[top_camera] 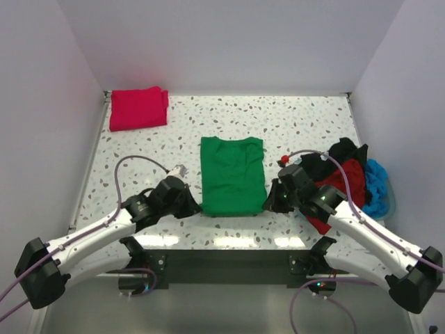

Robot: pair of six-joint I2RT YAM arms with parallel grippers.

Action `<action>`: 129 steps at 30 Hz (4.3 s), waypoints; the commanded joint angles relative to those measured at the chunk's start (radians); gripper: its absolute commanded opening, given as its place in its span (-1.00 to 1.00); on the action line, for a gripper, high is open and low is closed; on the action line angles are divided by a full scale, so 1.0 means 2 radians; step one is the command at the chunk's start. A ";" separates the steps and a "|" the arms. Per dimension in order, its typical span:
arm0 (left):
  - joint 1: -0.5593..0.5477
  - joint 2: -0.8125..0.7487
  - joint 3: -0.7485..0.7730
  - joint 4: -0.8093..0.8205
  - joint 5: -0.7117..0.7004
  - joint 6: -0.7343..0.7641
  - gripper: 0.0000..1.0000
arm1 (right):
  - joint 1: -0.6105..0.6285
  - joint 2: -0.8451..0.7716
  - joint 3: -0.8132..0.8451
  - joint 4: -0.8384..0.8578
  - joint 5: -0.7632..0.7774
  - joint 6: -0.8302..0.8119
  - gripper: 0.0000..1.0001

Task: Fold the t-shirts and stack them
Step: Fold the tshirt, then neatly place the folded tshirt to the corner

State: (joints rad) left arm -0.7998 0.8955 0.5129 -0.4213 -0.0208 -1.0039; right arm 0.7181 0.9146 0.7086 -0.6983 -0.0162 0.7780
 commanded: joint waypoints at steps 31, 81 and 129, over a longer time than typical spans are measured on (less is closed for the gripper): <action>0.134 0.290 0.349 0.045 -0.065 0.139 -1.00 | -0.132 0.273 0.347 0.009 0.053 -0.117 -1.00; 0.185 0.487 0.367 0.102 0.023 0.174 1.00 | -0.157 0.524 0.424 0.197 -0.114 -0.099 0.97; 0.225 0.650 0.666 0.066 -0.306 0.572 -1.00 | -0.167 0.062 0.136 0.081 0.145 -0.137 0.97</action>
State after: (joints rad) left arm -0.3950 2.1788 1.7634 -0.3595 -0.5476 -0.0170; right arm 0.3832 1.0405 0.9859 -0.5354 0.2329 0.5224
